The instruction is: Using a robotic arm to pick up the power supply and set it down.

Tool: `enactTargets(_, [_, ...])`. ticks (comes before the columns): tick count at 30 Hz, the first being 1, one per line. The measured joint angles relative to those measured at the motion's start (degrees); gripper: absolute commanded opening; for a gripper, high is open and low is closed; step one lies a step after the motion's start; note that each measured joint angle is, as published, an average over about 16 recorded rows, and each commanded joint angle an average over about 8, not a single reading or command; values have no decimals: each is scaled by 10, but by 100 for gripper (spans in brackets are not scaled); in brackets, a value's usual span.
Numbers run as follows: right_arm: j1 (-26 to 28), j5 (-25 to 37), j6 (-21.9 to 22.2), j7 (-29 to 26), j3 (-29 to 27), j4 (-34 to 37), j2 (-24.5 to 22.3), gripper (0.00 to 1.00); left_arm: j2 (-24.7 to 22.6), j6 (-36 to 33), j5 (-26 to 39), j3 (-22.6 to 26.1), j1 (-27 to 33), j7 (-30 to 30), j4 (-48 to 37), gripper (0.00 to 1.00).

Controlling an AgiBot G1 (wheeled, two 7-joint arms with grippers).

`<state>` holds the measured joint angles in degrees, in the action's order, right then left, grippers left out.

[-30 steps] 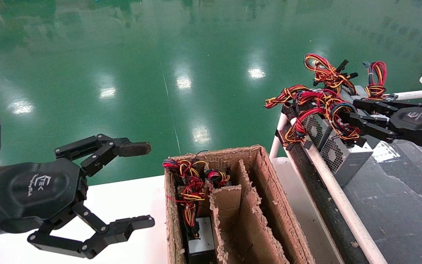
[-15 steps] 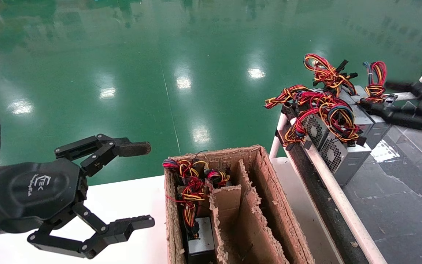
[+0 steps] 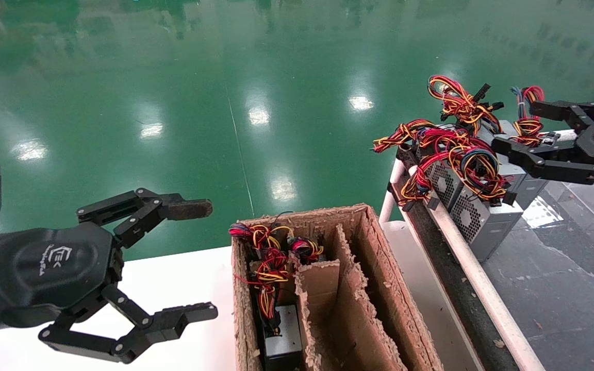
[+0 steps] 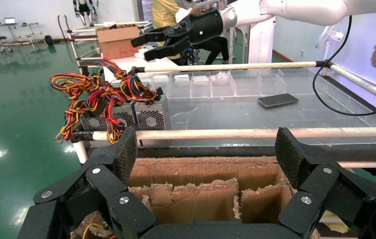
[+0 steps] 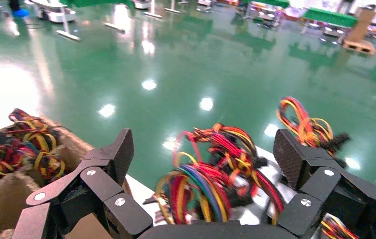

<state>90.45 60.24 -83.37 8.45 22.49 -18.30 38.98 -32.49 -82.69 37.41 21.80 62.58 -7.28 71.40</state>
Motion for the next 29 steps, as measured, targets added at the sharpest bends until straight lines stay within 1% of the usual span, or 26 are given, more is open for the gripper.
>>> enactTargets(22, [-135,-86,-11,-90,-30,-259,-19,100,0,0,0,0,0,0,0,100])
enactTargets(29, [-157,-100,-13,-104,-35,-300,-21,100,0,0,0,0,0,0,0,100])
